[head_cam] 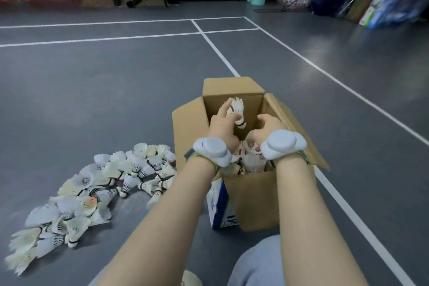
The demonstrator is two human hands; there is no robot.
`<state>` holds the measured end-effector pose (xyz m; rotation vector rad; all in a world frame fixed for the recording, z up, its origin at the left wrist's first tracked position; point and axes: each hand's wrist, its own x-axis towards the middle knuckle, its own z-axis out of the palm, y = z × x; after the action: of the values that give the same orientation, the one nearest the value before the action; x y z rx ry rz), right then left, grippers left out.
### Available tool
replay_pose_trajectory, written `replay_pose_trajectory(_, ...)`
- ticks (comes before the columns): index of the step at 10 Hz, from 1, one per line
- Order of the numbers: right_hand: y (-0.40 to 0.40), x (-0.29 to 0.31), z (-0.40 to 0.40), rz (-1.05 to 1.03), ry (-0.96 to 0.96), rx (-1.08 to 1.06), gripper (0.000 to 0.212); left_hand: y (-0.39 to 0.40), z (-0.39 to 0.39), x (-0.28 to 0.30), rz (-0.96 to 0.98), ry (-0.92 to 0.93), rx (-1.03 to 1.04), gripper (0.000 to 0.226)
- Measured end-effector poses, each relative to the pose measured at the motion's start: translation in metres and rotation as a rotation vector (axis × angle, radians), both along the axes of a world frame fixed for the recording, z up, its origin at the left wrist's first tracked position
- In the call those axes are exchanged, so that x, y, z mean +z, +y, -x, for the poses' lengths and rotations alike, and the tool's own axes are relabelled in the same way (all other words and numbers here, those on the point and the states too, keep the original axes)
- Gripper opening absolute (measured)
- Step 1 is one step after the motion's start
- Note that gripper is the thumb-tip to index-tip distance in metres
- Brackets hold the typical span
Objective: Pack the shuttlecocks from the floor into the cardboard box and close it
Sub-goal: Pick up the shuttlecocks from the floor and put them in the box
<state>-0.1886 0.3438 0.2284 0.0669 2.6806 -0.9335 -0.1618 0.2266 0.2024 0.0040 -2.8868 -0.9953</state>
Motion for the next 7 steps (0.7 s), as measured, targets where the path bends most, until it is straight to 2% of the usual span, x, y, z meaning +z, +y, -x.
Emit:
replay_pose_trajectory(1, -0.006, -0.007, 0.004, -0.083, -0.033, -0.024, 0.054, -0.009, -0.002, -0.001, -0.007, -0.043, 0.115, 0.042)
replay_pose_trajectory(2, -0.017, -0.007, 0.003, 0.031, -0.079, -0.058, 0.048, -0.02, -0.01, 0.005, -0.024, -0.064, 0.183, 0.042)
replay_pose_trajectory(4, -0.058, 0.007, -0.016, 0.077, -0.104, 0.077, 0.046, -0.056, -0.049, 0.017, -0.003, -0.092, 0.234, 0.047)
replay_pose_trajectory(5, -0.089, 0.017, -0.037, 0.19, -0.036, 0.073, 0.033, -0.085, -0.078, 0.024, 0.016, -0.075, 0.278, 0.05)
replay_pose_trajectory(6, -0.135, 0.017, -0.061, 0.191, -0.017, 0.186, 0.003, -0.12, -0.111, 0.02, 0.02, -0.049, 0.335, 0.053)
replay_pose_trajectory(7, -0.17, 0.003, -0.074, 0.007, -0.035, 0.377, 0.018, -0.161, -0.147, -0.003, 0.076, -0.122, 0.403, 0.058)
